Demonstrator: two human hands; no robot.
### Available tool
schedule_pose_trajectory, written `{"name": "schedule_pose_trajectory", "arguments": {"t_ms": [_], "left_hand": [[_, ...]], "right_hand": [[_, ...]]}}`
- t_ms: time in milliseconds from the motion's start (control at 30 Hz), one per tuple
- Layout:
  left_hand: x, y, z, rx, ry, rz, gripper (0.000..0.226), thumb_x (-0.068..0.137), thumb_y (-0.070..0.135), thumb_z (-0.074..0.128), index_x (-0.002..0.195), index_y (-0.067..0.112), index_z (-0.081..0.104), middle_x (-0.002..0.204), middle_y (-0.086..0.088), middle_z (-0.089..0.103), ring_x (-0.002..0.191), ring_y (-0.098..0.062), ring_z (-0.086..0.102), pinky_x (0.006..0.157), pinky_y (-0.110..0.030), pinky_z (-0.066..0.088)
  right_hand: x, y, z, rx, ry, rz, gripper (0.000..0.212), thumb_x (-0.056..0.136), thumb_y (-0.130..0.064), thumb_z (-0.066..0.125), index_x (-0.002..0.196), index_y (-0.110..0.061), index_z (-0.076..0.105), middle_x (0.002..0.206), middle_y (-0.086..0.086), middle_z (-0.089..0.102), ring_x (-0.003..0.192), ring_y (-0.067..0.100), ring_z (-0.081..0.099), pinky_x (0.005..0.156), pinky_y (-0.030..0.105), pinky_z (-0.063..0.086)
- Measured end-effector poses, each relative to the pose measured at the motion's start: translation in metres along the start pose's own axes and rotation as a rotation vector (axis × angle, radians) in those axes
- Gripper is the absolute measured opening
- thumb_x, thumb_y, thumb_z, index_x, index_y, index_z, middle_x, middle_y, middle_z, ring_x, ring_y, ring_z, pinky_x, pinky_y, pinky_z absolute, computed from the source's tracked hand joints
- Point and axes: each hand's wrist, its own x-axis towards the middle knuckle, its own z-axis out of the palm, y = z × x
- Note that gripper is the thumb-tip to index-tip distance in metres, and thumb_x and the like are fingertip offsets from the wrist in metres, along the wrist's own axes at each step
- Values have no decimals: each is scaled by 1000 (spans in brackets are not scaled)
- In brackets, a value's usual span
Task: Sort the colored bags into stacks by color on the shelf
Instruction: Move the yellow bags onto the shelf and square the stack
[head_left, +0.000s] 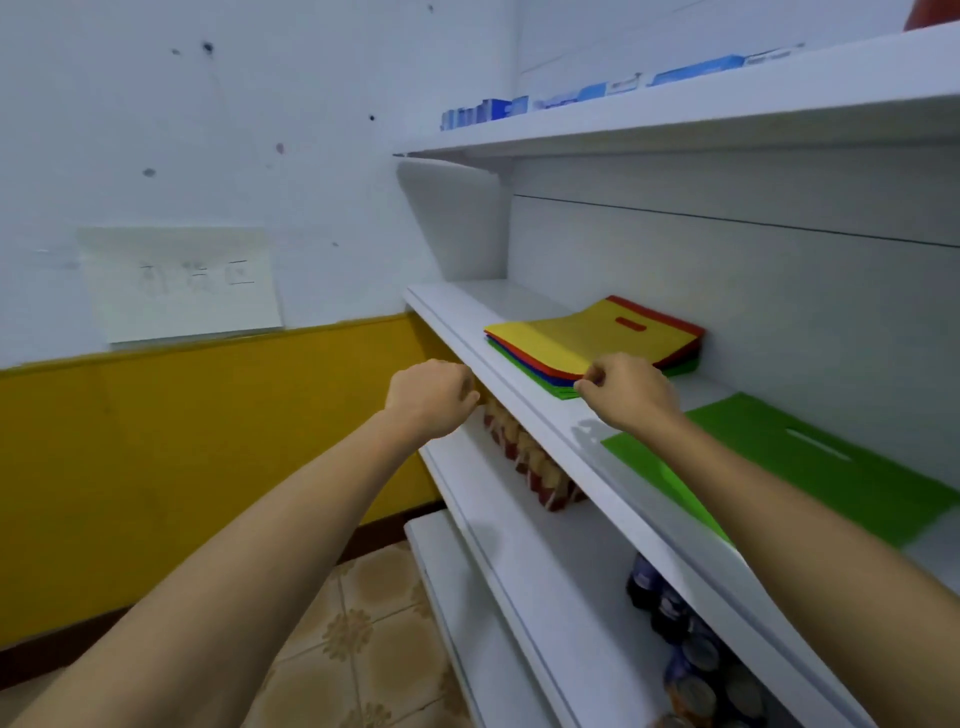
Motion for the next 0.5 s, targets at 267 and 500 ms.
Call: {"name": "schedule_pose_trajectory", "arguments": {"t_ms": [267,500], "left_hand": [[123,14,59,-84,96,228,29,98,29,38,108,20,64,109,-1,62,103,-23,53,65,-33,42],[235,-6,108,-225,61,317,29,98,27,41,114,17,63,109,-6,63,105,-26,54,71,-34,44]], "right_hand": [[50,66,25,88,56,327,18,87,-36,60,80,-19,64,80,-1,69,80,22,64,75,30,53],[102,74,51,68,86,605,29,90,-43,57,86,-16,67,86,4,70,83,24,66,81,33,53]]}}
